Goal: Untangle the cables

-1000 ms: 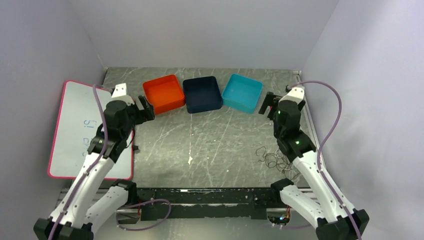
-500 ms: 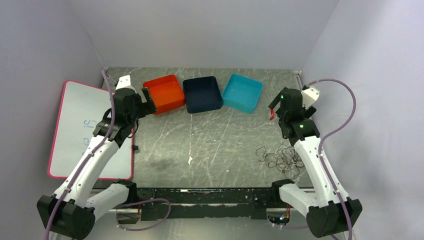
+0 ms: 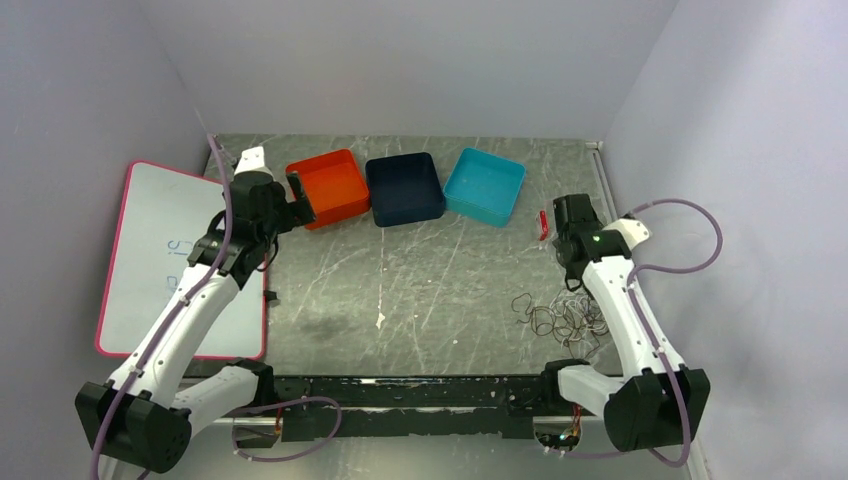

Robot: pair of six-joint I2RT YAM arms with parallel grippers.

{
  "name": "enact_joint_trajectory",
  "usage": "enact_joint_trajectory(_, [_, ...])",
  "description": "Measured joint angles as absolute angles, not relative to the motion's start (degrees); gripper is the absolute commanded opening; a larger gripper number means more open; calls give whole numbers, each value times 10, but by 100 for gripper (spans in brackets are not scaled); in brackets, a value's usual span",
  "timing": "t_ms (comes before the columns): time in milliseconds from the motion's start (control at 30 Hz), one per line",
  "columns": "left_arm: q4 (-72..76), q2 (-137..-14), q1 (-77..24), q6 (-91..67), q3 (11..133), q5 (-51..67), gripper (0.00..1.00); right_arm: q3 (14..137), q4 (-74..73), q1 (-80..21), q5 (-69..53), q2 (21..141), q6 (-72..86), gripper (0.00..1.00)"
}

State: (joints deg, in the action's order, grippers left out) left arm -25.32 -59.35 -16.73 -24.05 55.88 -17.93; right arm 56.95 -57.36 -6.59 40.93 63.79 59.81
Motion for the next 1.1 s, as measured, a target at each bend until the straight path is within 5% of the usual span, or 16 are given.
enact_joint_trajectory(367, [-248,-599,-169,-229,560,-132,97,406,-550,31,341,644,612,100])
enact_joint_trajectory(800, [-246,-614,-170,-234,560,-117,96,350,-383,138,265,724,549,98])
enact_joint_trajectory(933, [-246,-624,-170,-234,560,-117,94,350,-345,154,252,755,540,92])
enact_joint_trajectory(1100, [-239,-622,-170,-234,560,-117,91,350,-325,166,248,762,537,70])
